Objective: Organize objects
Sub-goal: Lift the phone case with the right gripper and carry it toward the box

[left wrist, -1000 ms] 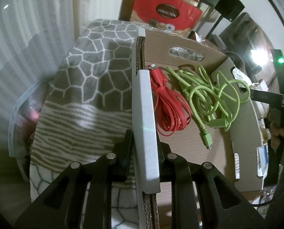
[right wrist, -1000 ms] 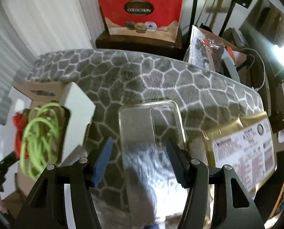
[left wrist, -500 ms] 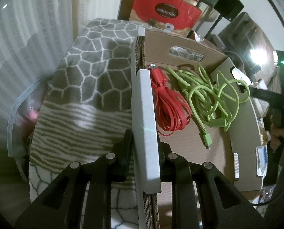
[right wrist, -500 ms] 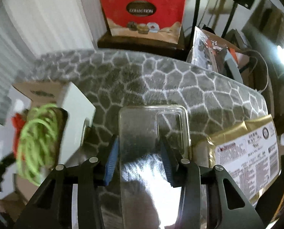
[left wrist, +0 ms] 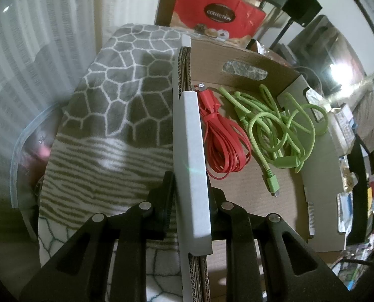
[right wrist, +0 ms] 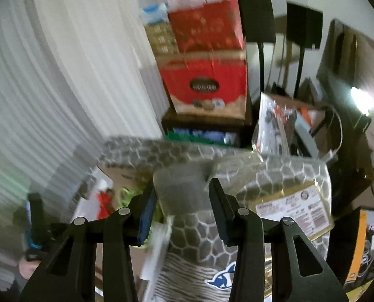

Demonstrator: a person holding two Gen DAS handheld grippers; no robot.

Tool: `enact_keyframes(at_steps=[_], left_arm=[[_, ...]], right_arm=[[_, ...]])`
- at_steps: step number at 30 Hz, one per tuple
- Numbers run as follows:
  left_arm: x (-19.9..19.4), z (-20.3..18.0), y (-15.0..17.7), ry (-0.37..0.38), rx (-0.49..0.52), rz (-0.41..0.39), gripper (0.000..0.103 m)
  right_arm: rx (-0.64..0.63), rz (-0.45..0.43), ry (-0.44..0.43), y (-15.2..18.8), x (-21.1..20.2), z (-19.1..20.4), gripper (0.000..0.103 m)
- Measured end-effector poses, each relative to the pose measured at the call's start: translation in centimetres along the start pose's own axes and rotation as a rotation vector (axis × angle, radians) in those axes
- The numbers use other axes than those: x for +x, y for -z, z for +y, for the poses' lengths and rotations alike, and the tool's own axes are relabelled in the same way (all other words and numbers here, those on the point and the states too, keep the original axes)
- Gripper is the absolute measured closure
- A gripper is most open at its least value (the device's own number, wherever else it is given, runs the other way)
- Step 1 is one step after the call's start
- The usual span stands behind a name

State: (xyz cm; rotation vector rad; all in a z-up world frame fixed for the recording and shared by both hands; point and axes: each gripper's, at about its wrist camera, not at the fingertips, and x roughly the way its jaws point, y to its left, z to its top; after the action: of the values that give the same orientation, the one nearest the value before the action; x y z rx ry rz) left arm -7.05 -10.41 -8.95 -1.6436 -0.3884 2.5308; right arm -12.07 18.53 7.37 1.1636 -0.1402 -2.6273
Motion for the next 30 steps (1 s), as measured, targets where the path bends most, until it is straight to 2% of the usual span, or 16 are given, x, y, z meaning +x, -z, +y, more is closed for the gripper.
enact_keyframes(at_steps=[1, 5, 10, 15, 17, 18, 19, 25, 30], left_arm=[[0.1, 0.1, 0.0, -0.001, 0.001, 0.001, 0.085], [0.2, 0.1, -0.2, -0.003, -0.001, 0.005, 0.085], [0.3, 0.2, -0.3, -0.002, 0.001, 0.008, 0.085], [0.4, 0.2, -0.2, 0.002, -0.001, 0.011, 0.085], [0.4, 0.3, -0.1, 0.007, -0.004, 0.011, 0.085], [0.4, 0.3, -0.1, 0.008, -0.004, 0.011, 0.085], [0.4, 0.4, -0.1, 0.009, -0.004, 0.011, 0.085], [0.3, 0.3, -0.1, 0.011, -0.002, 0.011, 0.084], [0.3, 0.3, -0.1, 0.017, 0.006, 0.015, 0.084]], right_arm=[[0.002, -0.008, -0.031, -0.5, -0.4, 0.6, 0.095], [-0.031, -0.014, -0.055, -1.5, -0.8, 2.7, 0.092], [-0.061, 0.03, -0.07, -0.9, 0.4, 4.2, 0.092], [-0.048, 0.068, -0.001, 0.2, 1.7, 2.9, 0.091], [-0.036, 0.081, 0.037, 0.3, 2.4, 1.9, 0.075], [-0.03, 0.085, 0.057, 0.3, 2.7, 1.3, 0.061], [-0.024, 0.093, 0.078, 0.3, 3.3, 0.8, 0.052], [-0.001, 0.175, 0.164, 0.0, 8.4, -2.1, 0.04], [0.055, 0.249, 0.194, -0.8, 13.2, -4.6, 0.033]])
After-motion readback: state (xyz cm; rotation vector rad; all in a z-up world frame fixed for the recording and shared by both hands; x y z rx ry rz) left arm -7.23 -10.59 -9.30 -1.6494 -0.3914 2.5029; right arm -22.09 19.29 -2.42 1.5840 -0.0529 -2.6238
